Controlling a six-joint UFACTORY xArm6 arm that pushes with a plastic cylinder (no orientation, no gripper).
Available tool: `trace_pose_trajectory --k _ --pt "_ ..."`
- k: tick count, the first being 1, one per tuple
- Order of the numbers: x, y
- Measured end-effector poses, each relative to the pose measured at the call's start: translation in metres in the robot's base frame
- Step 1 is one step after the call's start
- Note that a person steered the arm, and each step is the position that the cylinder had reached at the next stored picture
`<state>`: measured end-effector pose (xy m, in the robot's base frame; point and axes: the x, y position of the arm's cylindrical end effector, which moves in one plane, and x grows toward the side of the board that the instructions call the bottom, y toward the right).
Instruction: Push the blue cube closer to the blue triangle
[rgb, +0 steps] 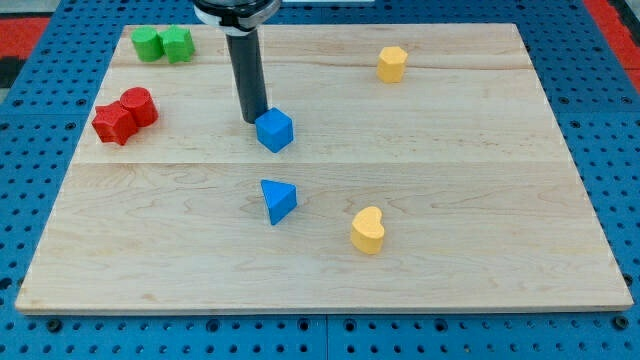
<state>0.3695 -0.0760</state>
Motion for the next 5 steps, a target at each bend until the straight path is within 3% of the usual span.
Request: trace_pose_trajectory --k 5 --pt "0.028 0.034"
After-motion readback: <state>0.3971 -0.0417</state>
